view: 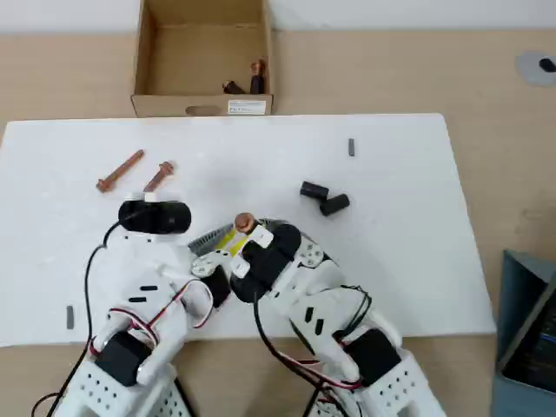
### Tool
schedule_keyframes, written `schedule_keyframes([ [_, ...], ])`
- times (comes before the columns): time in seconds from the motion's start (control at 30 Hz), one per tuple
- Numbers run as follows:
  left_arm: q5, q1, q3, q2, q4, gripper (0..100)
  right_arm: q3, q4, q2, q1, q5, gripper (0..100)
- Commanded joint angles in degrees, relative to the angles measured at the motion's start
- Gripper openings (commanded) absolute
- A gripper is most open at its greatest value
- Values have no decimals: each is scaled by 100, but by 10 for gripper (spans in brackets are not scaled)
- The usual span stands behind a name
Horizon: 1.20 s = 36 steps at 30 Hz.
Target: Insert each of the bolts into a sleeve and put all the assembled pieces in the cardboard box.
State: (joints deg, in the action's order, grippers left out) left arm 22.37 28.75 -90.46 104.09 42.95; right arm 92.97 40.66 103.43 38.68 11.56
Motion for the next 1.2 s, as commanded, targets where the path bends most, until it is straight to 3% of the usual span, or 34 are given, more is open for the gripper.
schedule_keyframes([
  [0.0,9,-185,580,31,404,201,-295,-141,681,31,26,9],
  [0.53,44,-422,2321,31,1301,160,-286,-132,681,22,26,9],
  [0.67,44,-932,2382,31,1301,2,-312,-132,681,-84,-9,9],
  [0.83,35,-1873,2171,31,1310,0,-338,-123,646,-690,-264,9],
  [1.17,-1978,-3499,343,31,1266,1,-998,818,593,-1455,-1204,9],
])
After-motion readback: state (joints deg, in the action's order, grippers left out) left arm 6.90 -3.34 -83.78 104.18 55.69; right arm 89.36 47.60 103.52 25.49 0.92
